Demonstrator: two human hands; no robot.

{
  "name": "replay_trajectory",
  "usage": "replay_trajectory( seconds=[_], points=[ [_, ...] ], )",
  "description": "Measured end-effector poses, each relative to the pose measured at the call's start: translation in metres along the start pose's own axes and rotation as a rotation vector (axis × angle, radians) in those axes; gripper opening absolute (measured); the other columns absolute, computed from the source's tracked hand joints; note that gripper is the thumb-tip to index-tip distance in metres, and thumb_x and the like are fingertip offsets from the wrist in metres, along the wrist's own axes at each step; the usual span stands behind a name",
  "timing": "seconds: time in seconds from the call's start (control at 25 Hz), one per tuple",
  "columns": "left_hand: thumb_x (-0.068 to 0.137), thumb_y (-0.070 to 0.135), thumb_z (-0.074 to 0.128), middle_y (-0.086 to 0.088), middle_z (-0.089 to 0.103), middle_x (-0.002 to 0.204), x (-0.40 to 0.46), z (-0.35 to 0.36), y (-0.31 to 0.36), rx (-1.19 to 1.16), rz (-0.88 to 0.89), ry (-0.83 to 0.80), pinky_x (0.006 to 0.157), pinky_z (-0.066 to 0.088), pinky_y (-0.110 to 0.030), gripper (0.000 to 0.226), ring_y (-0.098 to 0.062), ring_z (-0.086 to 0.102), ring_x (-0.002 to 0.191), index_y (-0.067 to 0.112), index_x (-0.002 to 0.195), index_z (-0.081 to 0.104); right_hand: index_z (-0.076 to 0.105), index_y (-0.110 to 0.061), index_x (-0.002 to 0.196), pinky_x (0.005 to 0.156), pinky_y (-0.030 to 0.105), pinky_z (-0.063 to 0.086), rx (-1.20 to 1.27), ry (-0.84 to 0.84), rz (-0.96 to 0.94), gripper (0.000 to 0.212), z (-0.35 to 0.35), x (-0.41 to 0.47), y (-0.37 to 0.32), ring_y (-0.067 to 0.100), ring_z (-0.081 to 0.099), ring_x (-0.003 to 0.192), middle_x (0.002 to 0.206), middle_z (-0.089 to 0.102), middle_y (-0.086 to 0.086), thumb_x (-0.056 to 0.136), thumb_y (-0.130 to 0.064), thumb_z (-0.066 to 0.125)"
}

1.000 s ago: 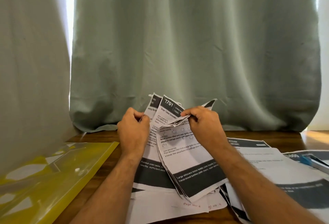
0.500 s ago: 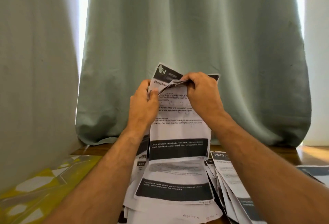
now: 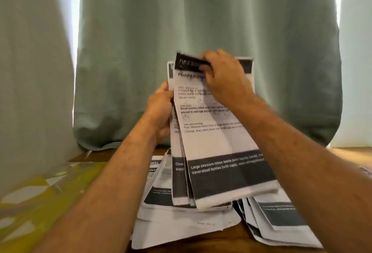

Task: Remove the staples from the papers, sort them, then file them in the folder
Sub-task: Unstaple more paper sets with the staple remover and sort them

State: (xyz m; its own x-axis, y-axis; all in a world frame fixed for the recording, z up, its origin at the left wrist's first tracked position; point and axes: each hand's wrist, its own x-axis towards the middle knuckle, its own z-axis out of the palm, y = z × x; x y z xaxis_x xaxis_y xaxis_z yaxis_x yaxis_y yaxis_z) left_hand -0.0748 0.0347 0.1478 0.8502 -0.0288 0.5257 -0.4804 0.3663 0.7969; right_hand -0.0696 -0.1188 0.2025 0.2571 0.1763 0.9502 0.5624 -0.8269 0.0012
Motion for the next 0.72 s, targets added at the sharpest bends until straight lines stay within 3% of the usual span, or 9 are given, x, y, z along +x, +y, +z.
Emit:
replay_trajectory(
  seconds=[0.2, 0.36, 0.52, 0.72],
  points=[
    [0.097, 0.019, 0.053, -0.029, 0.067, 0.12, -0.017, -0.021, -0.099, -0.001, -0.431, 0.021, 0.088, 0.058, -0.054, 0.036, -0.042, 0.069, 0.102, -0.002, 0.125, 0.063, 0.062, -0.012, 0.111, 0.075, 0.035, 0.043, -0.121, -0.376, 0.126, 0.02, 0.054, -0.077, 0.037, 0.029, 0.059, 0.088, 0.096, 0.061, 0.009, 0.101, -0.02, 0.047],
    [0.095, 0.003, 0.035, -0.025, 0.073, 0.107, -0.019, -0.04, -0.136, 0.117, -0.624, 0.032, 0.081, 0.059, -0.049, 0.038, -0.037, 0.072, 0.092, 0.0, 0.118, 0.065, 0.061, -0.015, 0.104, 0.077, 0.036, 0.05, -0.103, -0.542, 0.286, 0.015, 0.082, -0.13, 0.06, 0.026, 0.063, 0.087, 0.096, 0.064, 0.007, 0.101, -0.022, 0.049],
    [0.094, 0.003, 0.038, -0.022, 0.075, 0.102, -0.017, -0.053, -0.148, 0.227, -0.671, 0.066, 0.08, 0.06, -0.049, 0.034, -0.036, 0.073, 0.092, 0.001, 0.113, 0.065, 0.062, -0.015, 0.11, 0.081, 0.038, 0.052, -0.069, -0.607, 0.368, 0.018, 0.095, -0.152, 0.064, 0.024, 0.062, 0.088, 0.1, 0.066, 0.008, 0.101, -0.023, 0.049],
    [0.093, 0.01, 0.062, -0.019, 0.077, 0.091, -0.012, -0.05, -0.162, 0.311, -0.536, 0.145, 0.085, 0.058, -0.059, 0.019, -0.04, 0.074, 0.088, 0.006, 0.109, 0.071, 0.065, -0.019, 0.112, 0.085, 0.04, 0.054, -0.011, -0.598, 0.351, 0.019, 0.099, -0.157, 0.054, 0.021, 0.062, 0.09, 0.101, 0.066, 0.005, 0.1, -0.028, 0.053]
  ],
)
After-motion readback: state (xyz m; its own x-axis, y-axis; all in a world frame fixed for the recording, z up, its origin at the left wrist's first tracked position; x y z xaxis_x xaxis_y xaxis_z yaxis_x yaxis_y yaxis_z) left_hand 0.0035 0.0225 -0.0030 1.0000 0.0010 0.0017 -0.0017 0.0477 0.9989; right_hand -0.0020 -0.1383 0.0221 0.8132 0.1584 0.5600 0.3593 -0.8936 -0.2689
